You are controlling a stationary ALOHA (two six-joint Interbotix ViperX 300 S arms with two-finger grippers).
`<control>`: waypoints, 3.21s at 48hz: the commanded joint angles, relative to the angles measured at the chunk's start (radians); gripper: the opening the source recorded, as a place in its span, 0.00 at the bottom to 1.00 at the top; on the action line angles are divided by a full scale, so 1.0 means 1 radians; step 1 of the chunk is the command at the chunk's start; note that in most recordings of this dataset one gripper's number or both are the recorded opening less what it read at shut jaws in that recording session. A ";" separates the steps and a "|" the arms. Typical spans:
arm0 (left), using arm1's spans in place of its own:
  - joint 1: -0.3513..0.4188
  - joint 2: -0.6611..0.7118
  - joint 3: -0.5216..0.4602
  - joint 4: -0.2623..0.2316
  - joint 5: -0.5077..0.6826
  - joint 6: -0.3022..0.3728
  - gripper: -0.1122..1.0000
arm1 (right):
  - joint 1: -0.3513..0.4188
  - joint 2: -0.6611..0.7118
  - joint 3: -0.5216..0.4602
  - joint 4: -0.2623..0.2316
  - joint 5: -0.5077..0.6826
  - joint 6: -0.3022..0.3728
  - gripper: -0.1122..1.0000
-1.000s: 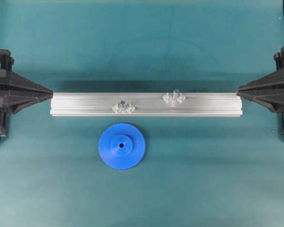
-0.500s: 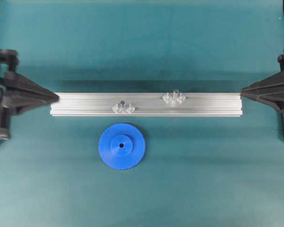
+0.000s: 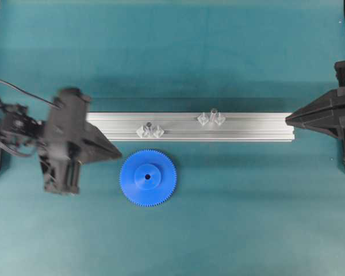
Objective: Find the location of the shaft and insert the large gear.
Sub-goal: 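Move the left gripper over the blue gear and grasp its hub, then lift the blue gear with the left gripper and carry it toward the right shaft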
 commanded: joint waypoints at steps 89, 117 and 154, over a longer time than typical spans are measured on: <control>0.011 0.584 -0.288 0.009 0.199 -0.158 0.93 | -0.031 0.011 -0.017 -0.002 0.123 0.031 0.17; 0.009 0.601 -0.267 0.009 0.242 -0.158 0.93 | -0.031 0.006 -0.017 -0.002 0.123 0.032 0.17; 0.009 0.601 -0.336 0.009 0.267 -0.158 0.74 | -0.031 -0.018 -0.006 -0.002 0.123 0.032 0.17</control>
